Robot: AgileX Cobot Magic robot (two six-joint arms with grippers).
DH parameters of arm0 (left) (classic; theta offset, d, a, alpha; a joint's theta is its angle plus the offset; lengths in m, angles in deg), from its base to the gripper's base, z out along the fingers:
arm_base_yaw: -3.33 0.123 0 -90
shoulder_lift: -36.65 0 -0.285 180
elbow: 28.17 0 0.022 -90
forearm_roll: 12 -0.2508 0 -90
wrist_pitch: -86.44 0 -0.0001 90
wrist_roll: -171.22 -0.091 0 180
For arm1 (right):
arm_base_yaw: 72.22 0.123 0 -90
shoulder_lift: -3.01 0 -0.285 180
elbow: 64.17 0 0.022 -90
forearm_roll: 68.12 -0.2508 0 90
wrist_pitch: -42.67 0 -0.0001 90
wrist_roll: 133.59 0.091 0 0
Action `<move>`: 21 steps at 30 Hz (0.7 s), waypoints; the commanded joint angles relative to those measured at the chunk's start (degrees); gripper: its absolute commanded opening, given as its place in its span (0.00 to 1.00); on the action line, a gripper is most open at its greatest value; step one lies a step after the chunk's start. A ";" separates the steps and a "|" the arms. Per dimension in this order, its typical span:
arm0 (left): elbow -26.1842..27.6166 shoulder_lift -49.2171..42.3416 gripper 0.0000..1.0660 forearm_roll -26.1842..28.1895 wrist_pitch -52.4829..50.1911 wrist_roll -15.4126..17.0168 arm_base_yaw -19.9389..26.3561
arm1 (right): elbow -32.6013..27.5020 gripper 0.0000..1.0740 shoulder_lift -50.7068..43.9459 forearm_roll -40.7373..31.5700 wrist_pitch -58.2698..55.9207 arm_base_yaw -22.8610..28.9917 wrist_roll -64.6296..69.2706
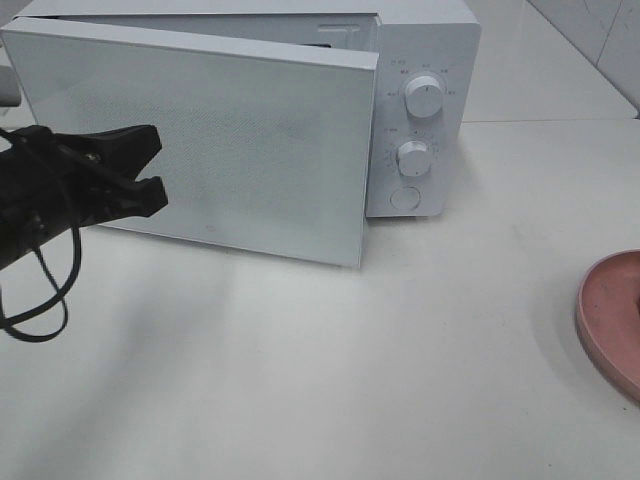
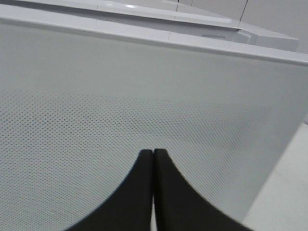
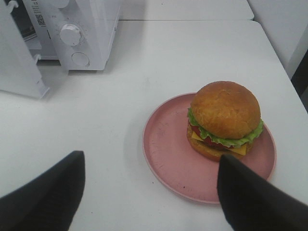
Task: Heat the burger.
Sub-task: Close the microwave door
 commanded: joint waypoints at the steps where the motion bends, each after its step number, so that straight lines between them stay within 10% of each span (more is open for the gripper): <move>1: 1.89 0.86 0.00 5.67 -0.57 -3.72 -2.98 | -0.06 0.68 -1.49 -0.23 0.57 -0.34 0.57; 8: 7.79 4.13 0.00 23.32 0.52 -12.09 -11.23 | -0.06 0.68 -1.49 -0.23 0.57 -0.34 0.57; 21: 20.11 11.00 0.00 32.31 5.61 -17.25 -14.84 | -0.06 0.68 -1.49 -0.23 0.57 -0.34 0.57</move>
